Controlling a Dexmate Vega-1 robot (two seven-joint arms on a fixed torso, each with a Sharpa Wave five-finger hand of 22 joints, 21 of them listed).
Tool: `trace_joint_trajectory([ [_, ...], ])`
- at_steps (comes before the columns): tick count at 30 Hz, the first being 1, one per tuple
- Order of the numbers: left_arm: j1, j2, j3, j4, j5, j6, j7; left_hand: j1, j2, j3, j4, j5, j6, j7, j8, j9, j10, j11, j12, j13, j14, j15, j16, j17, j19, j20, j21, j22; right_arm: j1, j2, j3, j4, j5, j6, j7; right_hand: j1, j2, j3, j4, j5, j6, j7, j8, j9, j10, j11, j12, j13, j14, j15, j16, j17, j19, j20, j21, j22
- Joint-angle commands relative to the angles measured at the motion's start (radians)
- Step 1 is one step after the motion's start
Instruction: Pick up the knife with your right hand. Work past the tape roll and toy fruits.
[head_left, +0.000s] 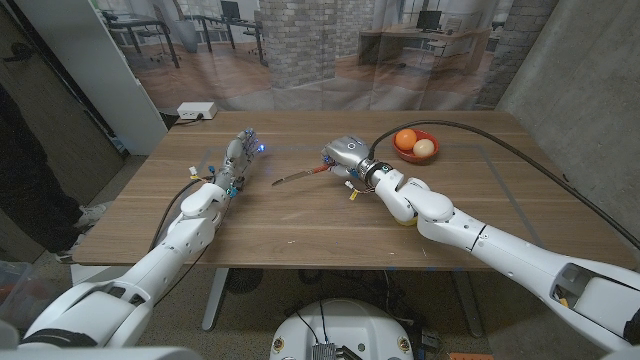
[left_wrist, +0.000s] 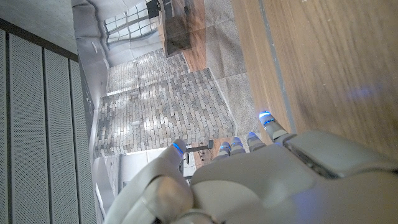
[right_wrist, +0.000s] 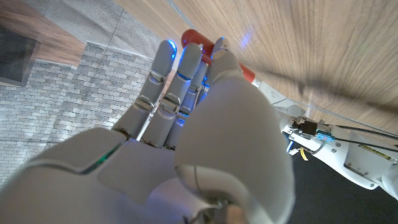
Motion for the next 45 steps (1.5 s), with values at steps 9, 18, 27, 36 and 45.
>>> trace_joint_trajectory([
  [9,0.052,0.035,-0.016,-0.08,-0.011,0.008,0.014,-0.002,0.052,0.001,-0.001,0.006,-0.135,0.005,0.002,0.004,-0.128,0.004,0.002,0.004,-0.139,0.005,0.0,0.003,-0.158,-0.001,-0.007,0.004,-0.037,-0.014,0.041,-0.087,-0.014,-0.048,-0.007,0.059,0.064,-0.003,0.005,0.005,0.066,-0.068,0.003,0.009,0.082,-0.077,-0.005,0.009,0.009,-0.03,-0.013,0.016,-0.009,-0.121,0.026,-0.004],
  [18,0.077,0.047,-0.023,-0.113,-0.016,0.008,0.02,-0.001,0.053,0.001,-0.001,0.006,-0.135,0.006,0.002,0.004,-0.128,0.003,0.002,0.004,-0.139,0.005,0.0,0.003,-0.157,-0.001,-0.008,0.004,-0.056,-0.016,0.053,-0.123,-0.026,-0.061,-0.013,0.061,0.065,-0.005,0.006,0.005,0.069,-0.067,0.001,0.011,0.086,-0.075,-0.009,0.012,0.013,-0.03,-0.02,0.025,-0.014,-0.122,0.041,-0.01],
  [27,0.098,0.059,-0.033,-0.14,-0.024,0.005,0.023,-0.001,0.053,0.001,-0.001,0.006,-0.135,0.004,0.002,0.004,-0.129,0.004,0.002,0.004,-0.139,0.004,0.0,0.003,-0.156,0.0,-0.009,0.004,-0.069,-0.017,0.07,-0.147,-0.03,-0.067,-0.021,0.063,0.066,-0.008,0.007,0.006,0.07,-0.068,-0.001,0.011,0.09,-0.075,-0.015,0.013,0.019,-0.03,-0.026,0.032,-0.018,-0.12,0.056,-0.017],
  [36,0.102,0.068,-0.04,-0.135,-0.034,0.003,0.006,-0.001,0.053,0.001,-0.001,0.006,-0.135,0.006,0.002,0.004,-0.128,0.004,0.002,0.004,-0.139,0.005,0.0,0.003,-0.155,0.0,-0.01,0.004,-0.067,-0.002,0.079,-0.151,-0.037,-0.08,-0.031,0.065,0.065,-0.01,0.008,0.006,0.072,-0.068,-0.003,0.011,0.092,-0.076,-0.019,0.016,0.023,-0.03,-0.031,0.038,-0.02,-0.121,0.069,-0.024],
  [45,0.092,0.071,-0.047,-0.105,-0.046,-0.006,-0.027,-0.001,0.053,0.001,-0.001,0.006,-0.135,0.006,0.002,0.004,-0.128,0.004,0.002,0.004,-0.14,0.006,0.0,0.003,-0.155,0.0,-0.011,0.004,-0.056,0.018,0.075,-0.145,-0.048,-0.096,-0.031,0.065,0.064,-0.013,0.009,0.006,0.071,-0.068,-0.005,0.014,0.095,-0.075,-0.022,0.021,0.026,-0.03,-0.037,0.042,-0.027,-0.122,0.082,-0.032],
])
